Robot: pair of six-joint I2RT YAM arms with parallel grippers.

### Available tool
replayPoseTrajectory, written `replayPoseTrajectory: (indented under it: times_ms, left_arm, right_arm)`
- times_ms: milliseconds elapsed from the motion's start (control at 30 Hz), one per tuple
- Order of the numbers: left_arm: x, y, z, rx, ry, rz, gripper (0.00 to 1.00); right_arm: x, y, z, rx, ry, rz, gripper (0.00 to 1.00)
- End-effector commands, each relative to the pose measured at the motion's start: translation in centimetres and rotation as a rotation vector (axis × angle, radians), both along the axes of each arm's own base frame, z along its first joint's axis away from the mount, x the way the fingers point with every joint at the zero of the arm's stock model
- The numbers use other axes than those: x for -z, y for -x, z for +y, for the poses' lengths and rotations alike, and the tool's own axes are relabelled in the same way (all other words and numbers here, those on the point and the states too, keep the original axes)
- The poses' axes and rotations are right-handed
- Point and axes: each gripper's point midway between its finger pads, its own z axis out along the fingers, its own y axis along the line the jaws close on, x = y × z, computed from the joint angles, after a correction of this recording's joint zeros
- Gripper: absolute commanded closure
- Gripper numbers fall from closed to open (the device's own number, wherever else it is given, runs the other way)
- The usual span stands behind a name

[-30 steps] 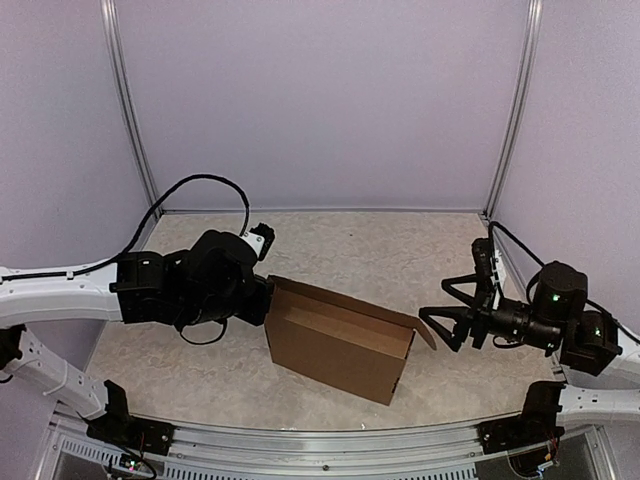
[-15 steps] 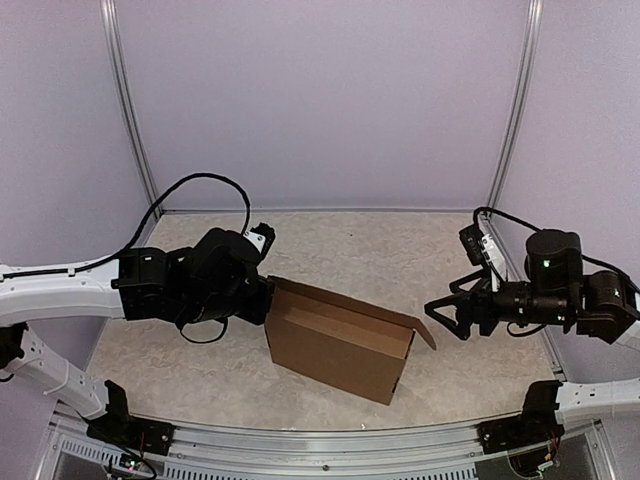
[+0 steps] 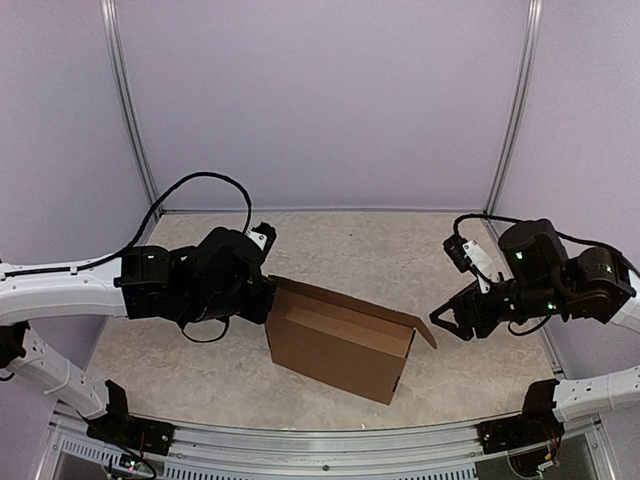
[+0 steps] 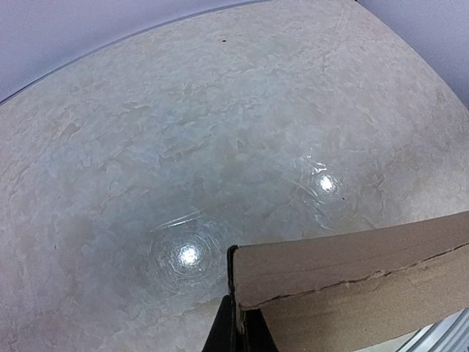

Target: Fold the paper box

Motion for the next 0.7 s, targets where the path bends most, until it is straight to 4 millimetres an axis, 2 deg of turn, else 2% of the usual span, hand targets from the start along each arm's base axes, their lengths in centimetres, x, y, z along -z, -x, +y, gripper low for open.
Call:
replayPoseTrajectory:
  times_ms: [0, 333, 500, 667]
  left_arm:
    - [3.7, 1.3, 1.4, 0.019, -0.143, 0.09, 1.0]
    - [3.9, 1.5, 1.2, 0.022, -0.13, 0.097, 1.0]
    - [3.8, 1.7, 1.2, 0.024, -0.119, 0.096, 1.0]
    - [3.8, 1.7, 1.1, 0.025, -0.112, 0.093, 1.0]
  right_arm:
    - [0.2, 0.7, 0.6, -0.026, 0.039, 0.039, 0.42]
    - [-1.3, 2.6, 2.4, -0.11, -0.02, 0.039, 0.47]
    - [-2.3, 3.3, 2.2, -0.132, -0.073, 0.038, 0.47]
    - [-0.6, 3.5, 2.2, -0.126, -0.028, 0.071, 0.48]
